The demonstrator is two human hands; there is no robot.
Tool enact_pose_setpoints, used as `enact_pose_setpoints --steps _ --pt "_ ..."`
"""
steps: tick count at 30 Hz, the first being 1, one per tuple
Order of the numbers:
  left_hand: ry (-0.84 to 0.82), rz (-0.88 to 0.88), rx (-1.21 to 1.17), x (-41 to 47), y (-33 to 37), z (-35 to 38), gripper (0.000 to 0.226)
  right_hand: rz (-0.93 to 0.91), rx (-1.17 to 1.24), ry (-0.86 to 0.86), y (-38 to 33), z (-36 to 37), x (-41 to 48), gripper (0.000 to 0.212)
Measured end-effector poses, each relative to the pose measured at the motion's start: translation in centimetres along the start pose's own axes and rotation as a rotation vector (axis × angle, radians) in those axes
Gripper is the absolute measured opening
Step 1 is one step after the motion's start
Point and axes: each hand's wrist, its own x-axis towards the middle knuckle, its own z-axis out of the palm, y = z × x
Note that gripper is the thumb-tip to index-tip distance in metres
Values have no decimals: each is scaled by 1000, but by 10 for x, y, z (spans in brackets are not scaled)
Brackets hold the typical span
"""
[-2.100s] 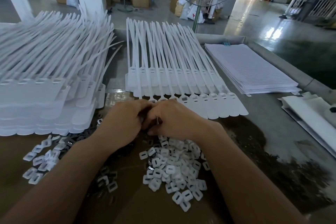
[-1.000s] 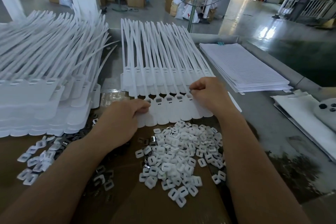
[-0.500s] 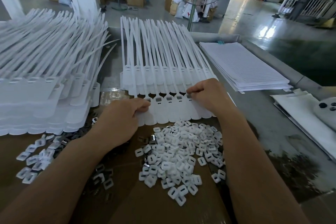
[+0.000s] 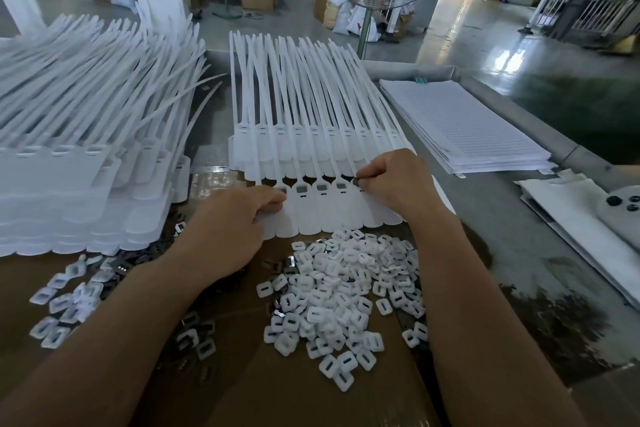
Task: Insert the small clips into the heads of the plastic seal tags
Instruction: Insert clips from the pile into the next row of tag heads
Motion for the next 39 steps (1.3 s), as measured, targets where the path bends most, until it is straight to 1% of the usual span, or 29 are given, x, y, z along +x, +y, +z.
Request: enact_pose_setpoints --steps 5,9,13,20,23,26,28,34,39 --pt "0 -5 2 1 0 0 62 6 20 -4 -1 0 0 13" --pt "-6 -11 -1 1 1 0 62 -20 31 -26 -1 -3 0 5" --pt "-13 -15 -8 2 1 0 63 -33 62 -59 -1 -6 0 16" --pt "-4 -18 -6 3 -1 -1 63 -57 -130 -165 -8 -2 -2 20" --pt "-8 -16 -6 3 0 -1 63 -43 -125 -142 -7 -1 0 20" --pt "-13 -16 -30 2 0 0 63 -20 -61 -73 -4 0 2 15" --pt "-11 -12 -26 2 0 0 62 -10 -25 -47 -3 1 2 17" --pt "3 -3 -23 2 -2 1 62 25 59 -38 -4 2 1 27" --pt "0 2 -16 2 -2 1 64 24 82 -37 -4 2 1 24"
